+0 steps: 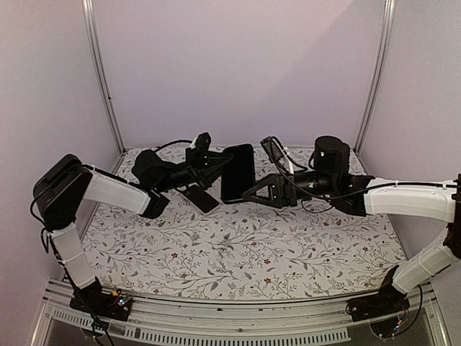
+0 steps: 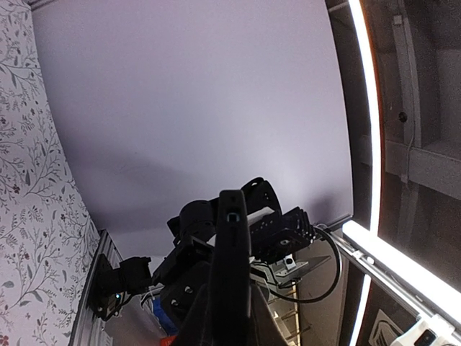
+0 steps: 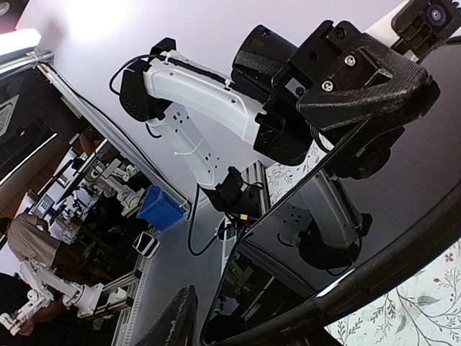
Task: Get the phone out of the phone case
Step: Remove the bottom right corner of the phone case from the phone.
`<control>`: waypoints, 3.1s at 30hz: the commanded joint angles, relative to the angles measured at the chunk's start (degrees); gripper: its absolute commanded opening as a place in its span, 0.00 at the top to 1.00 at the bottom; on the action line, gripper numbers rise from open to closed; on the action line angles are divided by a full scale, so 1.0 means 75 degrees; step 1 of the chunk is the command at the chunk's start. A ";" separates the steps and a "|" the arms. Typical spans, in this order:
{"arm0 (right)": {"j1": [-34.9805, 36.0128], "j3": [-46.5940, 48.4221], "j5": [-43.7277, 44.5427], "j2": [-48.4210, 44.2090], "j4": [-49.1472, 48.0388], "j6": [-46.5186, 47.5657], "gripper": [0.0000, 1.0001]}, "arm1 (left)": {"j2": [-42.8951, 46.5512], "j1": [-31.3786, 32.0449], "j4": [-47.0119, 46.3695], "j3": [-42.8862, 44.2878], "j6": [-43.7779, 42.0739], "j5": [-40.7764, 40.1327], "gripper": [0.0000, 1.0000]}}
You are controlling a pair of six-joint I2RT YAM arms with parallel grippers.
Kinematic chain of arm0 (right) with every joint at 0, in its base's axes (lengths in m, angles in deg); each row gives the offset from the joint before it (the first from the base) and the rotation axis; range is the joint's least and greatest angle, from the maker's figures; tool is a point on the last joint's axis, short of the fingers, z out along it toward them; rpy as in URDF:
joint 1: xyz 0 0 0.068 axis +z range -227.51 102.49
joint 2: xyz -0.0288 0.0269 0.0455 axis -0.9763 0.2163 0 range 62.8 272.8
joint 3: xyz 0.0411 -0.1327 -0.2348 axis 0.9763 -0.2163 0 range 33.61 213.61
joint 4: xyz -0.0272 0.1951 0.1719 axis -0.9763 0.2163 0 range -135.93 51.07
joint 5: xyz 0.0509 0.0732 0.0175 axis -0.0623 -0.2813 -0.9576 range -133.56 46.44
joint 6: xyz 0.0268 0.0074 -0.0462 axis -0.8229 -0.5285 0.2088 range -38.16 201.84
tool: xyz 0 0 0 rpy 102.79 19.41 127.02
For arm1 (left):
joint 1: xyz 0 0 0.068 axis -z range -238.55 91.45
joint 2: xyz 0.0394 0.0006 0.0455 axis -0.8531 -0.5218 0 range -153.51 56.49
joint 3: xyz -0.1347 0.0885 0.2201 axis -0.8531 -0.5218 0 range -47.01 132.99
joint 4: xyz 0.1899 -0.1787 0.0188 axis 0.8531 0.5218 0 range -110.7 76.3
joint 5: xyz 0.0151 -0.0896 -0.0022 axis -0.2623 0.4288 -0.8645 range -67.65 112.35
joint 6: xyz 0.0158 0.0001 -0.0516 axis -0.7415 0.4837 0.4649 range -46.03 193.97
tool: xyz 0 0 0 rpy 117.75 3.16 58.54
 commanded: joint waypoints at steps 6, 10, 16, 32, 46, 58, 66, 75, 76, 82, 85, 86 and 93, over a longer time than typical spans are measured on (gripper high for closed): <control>0.0120 0.0326 0.0163 -0.0194 -0.0128 0.0352 0.73 | 0.0008 0.0124 0.0154 0.0189 0.0043 -0.0066 1.00; 0.0186 0.0476 0.0218 -0.0191 -0.0094 0.0506 0.82 | -0.0149 0.0197 0.0127 0.0231 0.0148 -0.0056 1.00; 0.0217 0.0752 0.0300 -0.0201 0.0022 0.0752 0.80 | -0.0402 0.0309 0.0009 0.0305 0.0427 -0.0031 1.00; 0.0214 0.1497 0.0608 -0.0015 0.0557 0.1369 0.72 | -0.0676 0.0526 0.0338 0.0370 0.0518 0.0139 1.00; 0.0209 0.1885 0.0933 0.0274 0.0654 0.1573 0.66 | -0.0681 0.0606 0.0520 0.0523 0.0474 0.0331 1.00; 0.0208 0.1835 0.0985 0.0276 0.0732 0.1446 0.57 | -0.0504 0.0315 0.0149 0.0290 0.0545 0.0223 1.00; 0.0167 0.1397 0.0910 -0.0001 0.0719 0.1232 0.47 | -0.0412 0.0157 0.0324 0.0276 0.0420 0.0301 1.00; -0.0013 0.0647 0.1136 -0.0465 0.0301 0.0423 0.37 | -0.0368 -0.0037 -0.0146 0.0154 0.0717 0.0051 1.00; -0.0044 0.0555 0.1164 -0.0505 0.0197 0.0322 0.36 | -0.0357 -0.0049 -0.0123 0.0160 0.0702 0.0015 1.00; -0.0305 0.0065 0.1421 -0.0705 -0.0410 -0.0587 0.28 | -0.0273 -0.0051 -0.0171 0.0096 0.0701 -0.0296 1.00; -0.0389 -0.0085 0.1517 -0.0737 -0.0541 -0.0917 0.27 | -0.0206 -0.0070 -0.0195 0.0067 0.0707 -0.0451 1.00; -0.0392 -0.0102 0.1491 -0.0724 -0.0546 -0.0959 0.27 | -0.0183 -0.0080 -0.0189 0.0061 0.0701 -0.0494 1.00; -0.0379 -0.0167 0.0862 -0.0556 -0.0647 -0.1049 0.40 | -0.0061 -0.0133 -0.0137 0.0013 0.0672 -0.0828 1.00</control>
